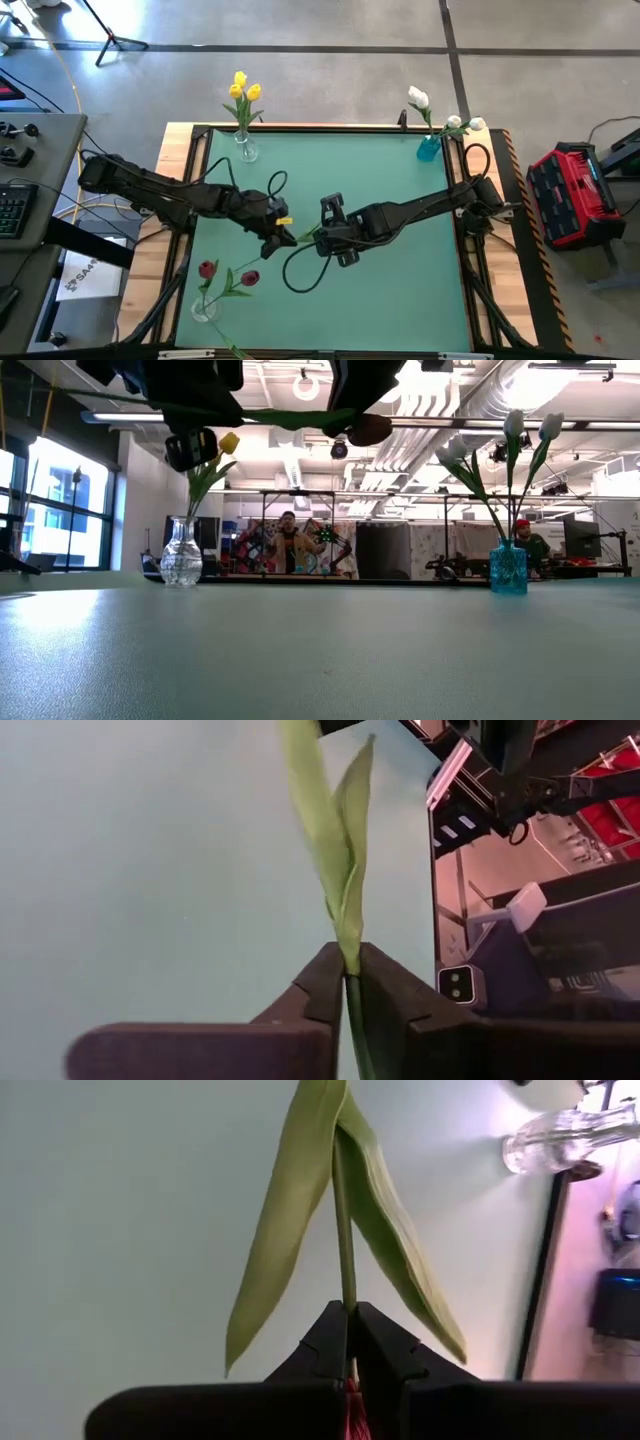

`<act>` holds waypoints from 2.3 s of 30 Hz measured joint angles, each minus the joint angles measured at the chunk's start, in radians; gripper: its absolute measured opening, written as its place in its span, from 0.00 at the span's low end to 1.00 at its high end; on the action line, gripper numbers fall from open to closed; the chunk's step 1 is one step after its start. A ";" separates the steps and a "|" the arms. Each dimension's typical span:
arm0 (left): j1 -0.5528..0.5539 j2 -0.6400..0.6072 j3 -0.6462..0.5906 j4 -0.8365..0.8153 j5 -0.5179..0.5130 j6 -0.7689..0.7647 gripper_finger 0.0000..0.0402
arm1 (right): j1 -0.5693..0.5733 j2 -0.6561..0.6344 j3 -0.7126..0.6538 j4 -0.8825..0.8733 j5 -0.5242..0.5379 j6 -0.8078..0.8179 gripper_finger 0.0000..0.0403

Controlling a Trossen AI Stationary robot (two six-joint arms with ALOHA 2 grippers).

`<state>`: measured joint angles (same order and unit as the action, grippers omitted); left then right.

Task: Sort flowers into vase by color
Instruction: Put the red flower into the bottom transparent vase

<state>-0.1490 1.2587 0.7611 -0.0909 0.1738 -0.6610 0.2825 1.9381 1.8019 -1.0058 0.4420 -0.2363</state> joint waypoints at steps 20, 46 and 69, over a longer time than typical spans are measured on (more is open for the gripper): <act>0.024 -0.059 0.000 -0.002 -0.043 0.104 0.00 | -0.009 0.000 0.219 -0.119 0.070 0.313 0.28; -0.232 -0.697 0.000 0.018 -0.340 0.661 0.00 | -0.027 -0.139 0.420 -0.097 0.237 0.812 0.46; -0.574 -0.852 -0.243 0.291 -0.468 0.721 0.00 | 0.073 0.000 0.420 -0.058 0.253 1.184 0.45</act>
<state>-0.7229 0.4070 0.5177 0.2000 -0.2943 0.0604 0.3553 1.9384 2.2219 -1.0642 0.6955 0.9481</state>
